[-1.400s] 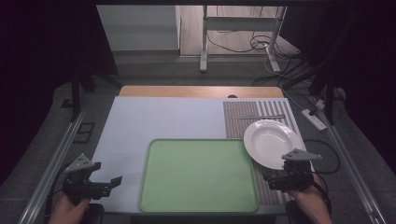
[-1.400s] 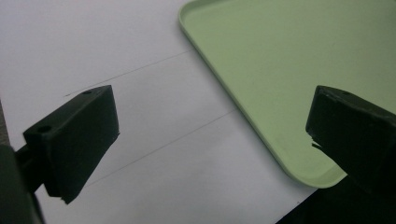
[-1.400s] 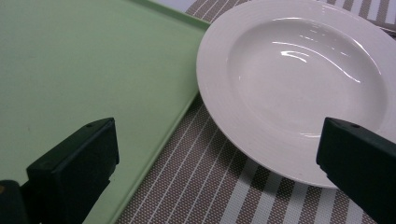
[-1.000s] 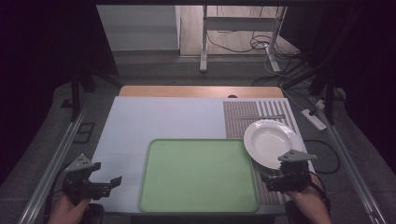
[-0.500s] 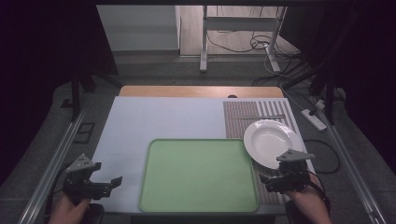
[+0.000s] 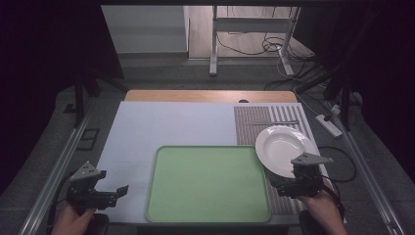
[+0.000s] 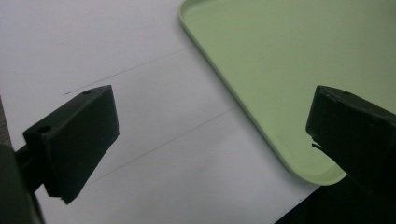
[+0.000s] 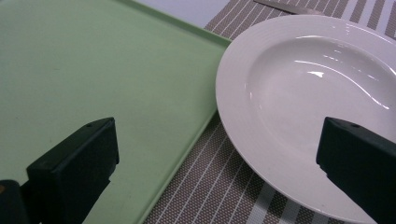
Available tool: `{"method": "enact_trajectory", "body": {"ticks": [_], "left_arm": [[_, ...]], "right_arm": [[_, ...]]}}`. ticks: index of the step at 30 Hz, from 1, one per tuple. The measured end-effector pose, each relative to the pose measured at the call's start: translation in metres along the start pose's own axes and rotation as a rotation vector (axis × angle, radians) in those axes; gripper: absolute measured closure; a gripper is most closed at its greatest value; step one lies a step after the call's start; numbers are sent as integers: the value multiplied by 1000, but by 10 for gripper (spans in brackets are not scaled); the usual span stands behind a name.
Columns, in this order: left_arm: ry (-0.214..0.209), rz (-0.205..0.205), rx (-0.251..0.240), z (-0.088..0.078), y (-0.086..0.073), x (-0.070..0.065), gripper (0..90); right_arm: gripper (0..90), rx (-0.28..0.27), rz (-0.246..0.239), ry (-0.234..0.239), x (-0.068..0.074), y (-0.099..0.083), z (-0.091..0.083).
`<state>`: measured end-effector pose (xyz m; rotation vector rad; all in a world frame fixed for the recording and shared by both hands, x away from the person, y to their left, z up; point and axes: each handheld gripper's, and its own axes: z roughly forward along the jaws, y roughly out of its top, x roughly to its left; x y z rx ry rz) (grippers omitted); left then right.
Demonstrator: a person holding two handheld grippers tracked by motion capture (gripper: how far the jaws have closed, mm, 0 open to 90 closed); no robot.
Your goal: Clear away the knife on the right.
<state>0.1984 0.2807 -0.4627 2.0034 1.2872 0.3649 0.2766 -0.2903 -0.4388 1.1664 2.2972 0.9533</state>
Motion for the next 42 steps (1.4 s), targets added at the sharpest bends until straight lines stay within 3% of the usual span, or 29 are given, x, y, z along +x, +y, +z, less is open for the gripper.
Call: {"method": "enact_trajectory", "body": {"ticks": [20,31,36,42], "left_arm": [[5,3,6,1,0,-1,27],[7,6,10,1,1,-1,27],[8,8,11,1,1,-1,27],[9,9,12,1,1,-2,26]], "right_arm": [[2,-51,0,16,-8,18,17],[3,-26,13,64,-19,28,36],[2,-22,60,74,-24,35,46],[3,7,49,51,-28,43,61]]}}
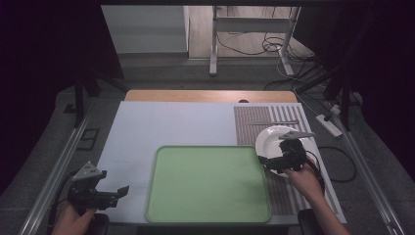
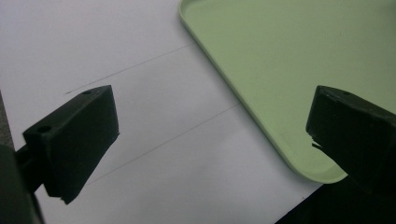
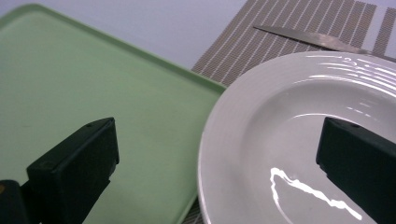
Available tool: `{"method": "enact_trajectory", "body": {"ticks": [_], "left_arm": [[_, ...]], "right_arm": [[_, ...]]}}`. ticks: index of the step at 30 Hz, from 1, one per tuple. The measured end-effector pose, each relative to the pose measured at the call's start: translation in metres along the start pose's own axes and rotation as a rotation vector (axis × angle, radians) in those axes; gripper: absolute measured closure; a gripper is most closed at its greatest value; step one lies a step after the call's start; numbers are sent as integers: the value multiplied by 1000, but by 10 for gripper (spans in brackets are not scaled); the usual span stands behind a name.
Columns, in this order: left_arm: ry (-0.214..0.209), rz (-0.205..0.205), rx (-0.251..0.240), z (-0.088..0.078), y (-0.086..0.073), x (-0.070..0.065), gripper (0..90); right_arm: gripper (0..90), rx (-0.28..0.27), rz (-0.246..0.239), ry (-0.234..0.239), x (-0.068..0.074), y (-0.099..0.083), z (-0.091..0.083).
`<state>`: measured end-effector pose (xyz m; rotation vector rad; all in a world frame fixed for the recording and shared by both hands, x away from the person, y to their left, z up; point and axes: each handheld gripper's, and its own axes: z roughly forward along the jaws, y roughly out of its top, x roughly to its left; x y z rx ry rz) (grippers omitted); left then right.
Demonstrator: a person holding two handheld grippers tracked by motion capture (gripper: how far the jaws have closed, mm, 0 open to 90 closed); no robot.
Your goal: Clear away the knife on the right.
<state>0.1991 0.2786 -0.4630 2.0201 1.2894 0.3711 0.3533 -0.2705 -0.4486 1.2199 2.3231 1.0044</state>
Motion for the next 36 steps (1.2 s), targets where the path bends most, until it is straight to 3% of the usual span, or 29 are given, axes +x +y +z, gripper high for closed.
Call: {"method": "enact_trajectory", "body": {"ticks": [10,23,36], "left_arm": [[0,0,0,0,0,0,26],[-4,-5,-4,0,0,1,26],[-9,-12,-9,-1,0,2,26]], "right_arm": [[2,57,-14,-84,-21,16,26],[2,111,-14,-126,-45,41,50],[2,141,36,-174,-75,59,77]]}}
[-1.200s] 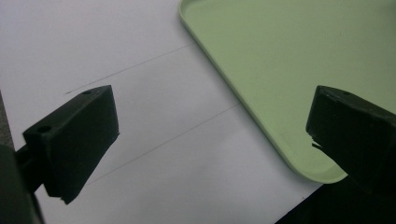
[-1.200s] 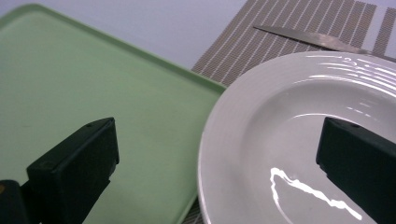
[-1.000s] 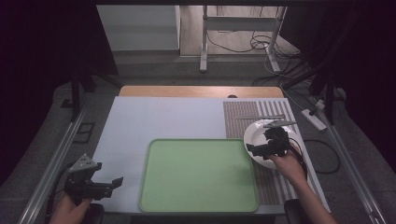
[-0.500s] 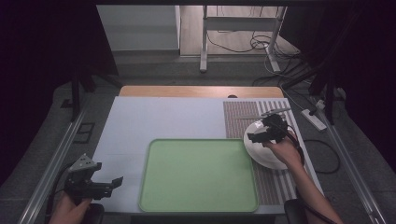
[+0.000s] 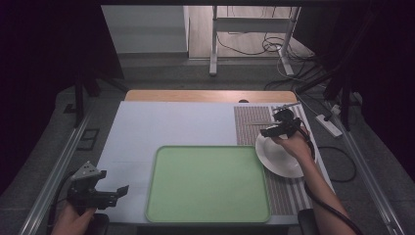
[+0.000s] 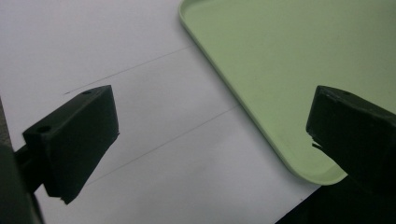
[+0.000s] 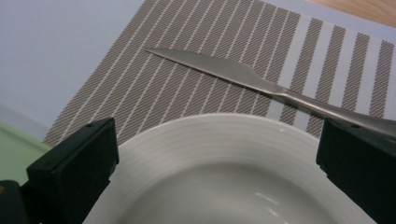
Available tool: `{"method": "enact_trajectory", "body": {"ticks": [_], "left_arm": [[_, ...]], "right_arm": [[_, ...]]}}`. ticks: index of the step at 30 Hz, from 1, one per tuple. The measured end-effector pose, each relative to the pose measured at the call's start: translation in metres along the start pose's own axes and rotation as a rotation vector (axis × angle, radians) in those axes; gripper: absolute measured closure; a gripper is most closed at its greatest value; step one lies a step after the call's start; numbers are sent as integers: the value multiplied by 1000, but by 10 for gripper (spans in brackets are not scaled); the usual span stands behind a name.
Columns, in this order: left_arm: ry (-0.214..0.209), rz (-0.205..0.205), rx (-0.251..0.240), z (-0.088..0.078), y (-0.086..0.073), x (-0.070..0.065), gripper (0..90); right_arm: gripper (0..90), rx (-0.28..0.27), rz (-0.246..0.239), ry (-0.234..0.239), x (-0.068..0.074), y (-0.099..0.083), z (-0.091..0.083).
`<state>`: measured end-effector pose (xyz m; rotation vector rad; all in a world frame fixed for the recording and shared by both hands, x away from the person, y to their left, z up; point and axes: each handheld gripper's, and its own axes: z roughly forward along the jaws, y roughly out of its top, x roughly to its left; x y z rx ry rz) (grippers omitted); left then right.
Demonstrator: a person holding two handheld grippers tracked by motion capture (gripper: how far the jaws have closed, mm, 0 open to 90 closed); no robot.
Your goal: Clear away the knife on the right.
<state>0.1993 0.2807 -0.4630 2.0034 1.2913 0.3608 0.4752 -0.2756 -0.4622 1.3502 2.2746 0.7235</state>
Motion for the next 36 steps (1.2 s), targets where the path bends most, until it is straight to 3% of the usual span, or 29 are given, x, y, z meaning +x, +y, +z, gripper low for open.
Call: {"method": "enact_trajectory", "body": {"ticks": [7,14,17,22,30,36], "left_arm": [[-3,0,-2,0,0,1,25],[-5,-5,-5,0,0,1,25],[-5,-3,-5,0,0,1,25],[-4,3,-3,0,0,0,25],[-5,2,-3,0,0,1,24],[-5,3,-3,0,0,1,24]], "right_arm": [[2,20,34,-23,-14,7,13],[14,25,38,-42,-26,15,21],[102,3,34,-46,-32,21,22],[405,-3,30,-66,-42,27,24],[900,91,41,3,-66,28,39],[900,111,81,-38,-81,27,51]]}}
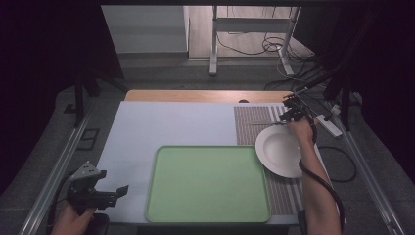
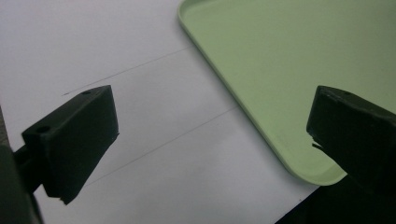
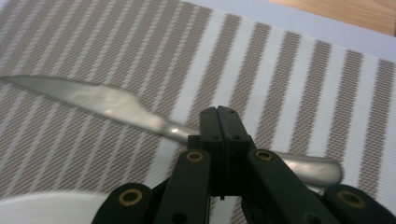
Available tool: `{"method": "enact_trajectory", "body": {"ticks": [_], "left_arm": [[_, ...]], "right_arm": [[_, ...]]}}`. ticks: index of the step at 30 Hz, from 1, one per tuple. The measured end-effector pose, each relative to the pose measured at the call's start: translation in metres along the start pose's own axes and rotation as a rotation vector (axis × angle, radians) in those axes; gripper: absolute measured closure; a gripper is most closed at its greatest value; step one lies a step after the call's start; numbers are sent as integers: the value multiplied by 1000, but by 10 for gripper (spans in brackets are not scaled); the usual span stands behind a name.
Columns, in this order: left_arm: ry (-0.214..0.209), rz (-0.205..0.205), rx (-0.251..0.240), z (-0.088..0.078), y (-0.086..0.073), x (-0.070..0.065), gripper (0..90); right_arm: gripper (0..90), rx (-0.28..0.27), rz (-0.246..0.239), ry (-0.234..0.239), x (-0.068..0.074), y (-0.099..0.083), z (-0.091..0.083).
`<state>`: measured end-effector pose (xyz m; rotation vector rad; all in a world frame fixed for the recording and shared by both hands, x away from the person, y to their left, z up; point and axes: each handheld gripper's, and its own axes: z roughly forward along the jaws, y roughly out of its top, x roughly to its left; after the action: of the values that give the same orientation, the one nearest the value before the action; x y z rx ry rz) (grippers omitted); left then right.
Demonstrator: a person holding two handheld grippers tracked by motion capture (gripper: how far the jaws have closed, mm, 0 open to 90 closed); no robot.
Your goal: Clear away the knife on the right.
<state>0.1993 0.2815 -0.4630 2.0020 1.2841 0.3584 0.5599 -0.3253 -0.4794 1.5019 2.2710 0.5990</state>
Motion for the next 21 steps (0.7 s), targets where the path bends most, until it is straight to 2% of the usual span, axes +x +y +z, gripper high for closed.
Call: {"method": "enact_trajectory", "body": {"ticks": [6,8,13,17,21], "left_arm": [[0,2,-1,0,0,0,23],[0,2,-1,0,0,0,23],[0,1,-5,0,0,0,24],[1,4,-4,0,0,-1,24],[3,10,0,0,0,-1,23]], "right_arm": [[900,15,23,-43,-9,2,14],[900,32,8,-80,-10,1,19],[900,51,11,-96,-13,-2,17],[900,90,6,-66,-16,-8,11],[900,146,-15,-12,-18,-16,2]]}}
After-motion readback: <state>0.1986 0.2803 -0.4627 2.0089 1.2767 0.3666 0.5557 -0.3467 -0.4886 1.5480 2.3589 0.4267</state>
